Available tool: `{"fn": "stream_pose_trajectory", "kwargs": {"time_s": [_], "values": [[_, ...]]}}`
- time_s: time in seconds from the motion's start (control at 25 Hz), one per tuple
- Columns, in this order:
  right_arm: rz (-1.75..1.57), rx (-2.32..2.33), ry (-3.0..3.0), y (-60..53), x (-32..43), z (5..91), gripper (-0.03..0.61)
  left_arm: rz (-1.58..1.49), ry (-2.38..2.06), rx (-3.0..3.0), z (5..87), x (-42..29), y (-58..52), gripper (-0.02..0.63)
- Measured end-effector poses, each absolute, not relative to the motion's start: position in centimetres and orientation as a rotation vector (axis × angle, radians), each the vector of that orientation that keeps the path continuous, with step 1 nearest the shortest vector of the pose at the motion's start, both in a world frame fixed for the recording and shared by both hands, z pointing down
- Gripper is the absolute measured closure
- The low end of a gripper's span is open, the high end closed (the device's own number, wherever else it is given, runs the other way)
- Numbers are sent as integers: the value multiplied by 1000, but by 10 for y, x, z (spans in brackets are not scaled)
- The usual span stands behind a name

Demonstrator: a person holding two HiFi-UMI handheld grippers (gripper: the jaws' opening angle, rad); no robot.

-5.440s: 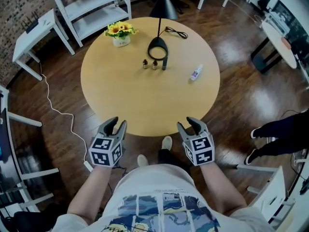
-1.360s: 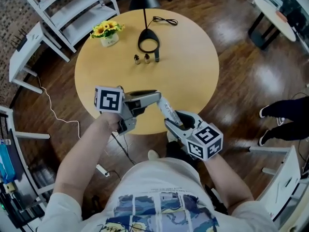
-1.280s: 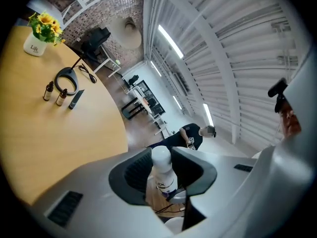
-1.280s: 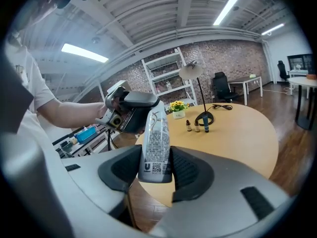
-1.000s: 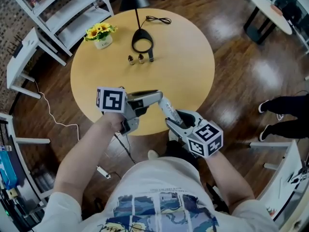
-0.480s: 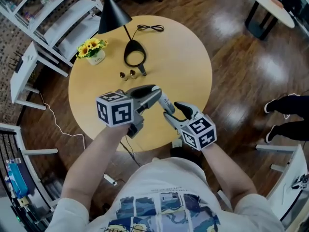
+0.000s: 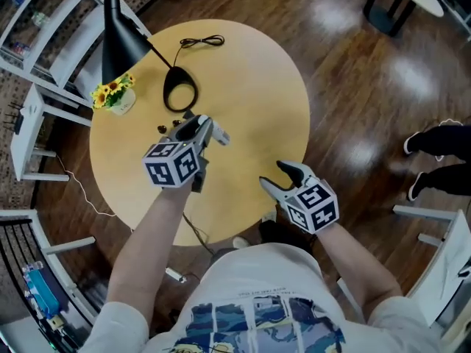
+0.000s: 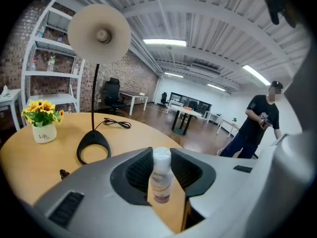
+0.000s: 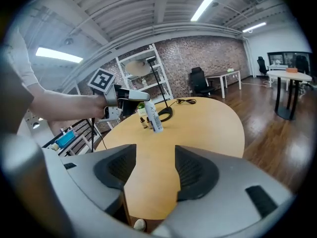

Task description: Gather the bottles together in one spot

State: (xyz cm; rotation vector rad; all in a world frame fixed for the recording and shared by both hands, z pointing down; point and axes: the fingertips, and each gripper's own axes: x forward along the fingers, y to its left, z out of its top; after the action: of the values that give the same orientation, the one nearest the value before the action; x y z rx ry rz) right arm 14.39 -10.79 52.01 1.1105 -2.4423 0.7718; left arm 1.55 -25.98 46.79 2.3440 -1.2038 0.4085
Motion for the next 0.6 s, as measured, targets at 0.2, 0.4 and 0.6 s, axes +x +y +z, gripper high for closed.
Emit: {"fn": "stream_pose_trajectory", "kwargs": {"time_s": [0.2,0.4,0.6], "values": [[838,1149,-2389,-109,173,539,308,437,-1428,2259,502,2,-305,506],[889,1199,-2333,-108,200,551,308,460,-1596,2199,527,-7,-332,506],[918,1210,-2295,-103,214,561,308,473,-1671,2202,536,-1,-343,506]]}}
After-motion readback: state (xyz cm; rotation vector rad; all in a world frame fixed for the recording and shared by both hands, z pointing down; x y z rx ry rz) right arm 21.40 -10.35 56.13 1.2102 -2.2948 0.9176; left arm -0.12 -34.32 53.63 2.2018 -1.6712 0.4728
